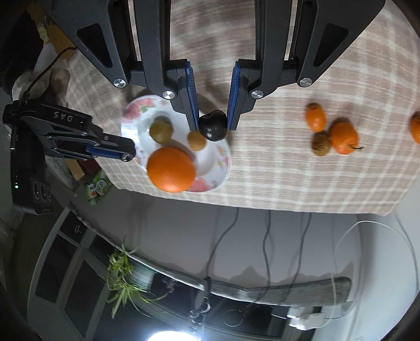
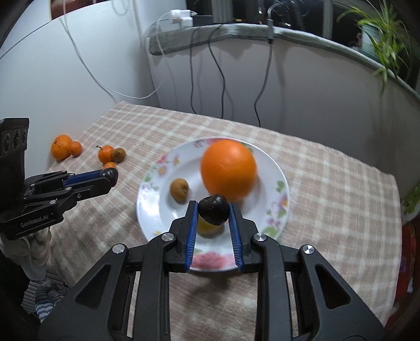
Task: Organize fruits
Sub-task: 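Carry both dark plums onto the plate and open both grippers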
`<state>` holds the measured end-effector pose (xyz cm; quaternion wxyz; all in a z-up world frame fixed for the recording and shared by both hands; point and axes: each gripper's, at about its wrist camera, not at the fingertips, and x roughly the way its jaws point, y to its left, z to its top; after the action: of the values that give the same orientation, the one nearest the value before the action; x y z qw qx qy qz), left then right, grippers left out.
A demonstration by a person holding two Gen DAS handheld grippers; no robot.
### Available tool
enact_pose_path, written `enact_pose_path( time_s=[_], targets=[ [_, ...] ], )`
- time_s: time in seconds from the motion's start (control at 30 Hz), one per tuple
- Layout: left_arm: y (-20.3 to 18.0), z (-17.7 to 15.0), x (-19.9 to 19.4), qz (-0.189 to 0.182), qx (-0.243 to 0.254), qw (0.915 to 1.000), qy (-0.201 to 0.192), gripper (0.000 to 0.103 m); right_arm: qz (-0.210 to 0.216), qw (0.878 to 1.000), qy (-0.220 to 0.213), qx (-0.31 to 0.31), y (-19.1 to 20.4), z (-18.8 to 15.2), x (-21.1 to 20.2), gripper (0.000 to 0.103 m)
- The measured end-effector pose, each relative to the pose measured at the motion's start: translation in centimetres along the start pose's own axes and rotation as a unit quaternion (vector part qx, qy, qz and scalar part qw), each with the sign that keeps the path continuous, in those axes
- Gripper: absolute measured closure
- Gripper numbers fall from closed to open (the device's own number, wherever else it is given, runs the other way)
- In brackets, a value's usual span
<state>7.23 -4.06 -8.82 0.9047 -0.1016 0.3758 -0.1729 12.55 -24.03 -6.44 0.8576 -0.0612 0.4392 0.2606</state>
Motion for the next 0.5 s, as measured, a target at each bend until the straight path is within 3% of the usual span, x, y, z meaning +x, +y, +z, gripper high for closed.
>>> enact_pose_path(
  time_s=[0.5],
  targets=[
    [-3.7, 0.3, 2.3, -0.011, 0.035, 0.9991, 0.018, 0.083, -0.009, 1.0, 0.006, 0.014, -1.6, -1.2, 0.8, 0.078]
  ],
)
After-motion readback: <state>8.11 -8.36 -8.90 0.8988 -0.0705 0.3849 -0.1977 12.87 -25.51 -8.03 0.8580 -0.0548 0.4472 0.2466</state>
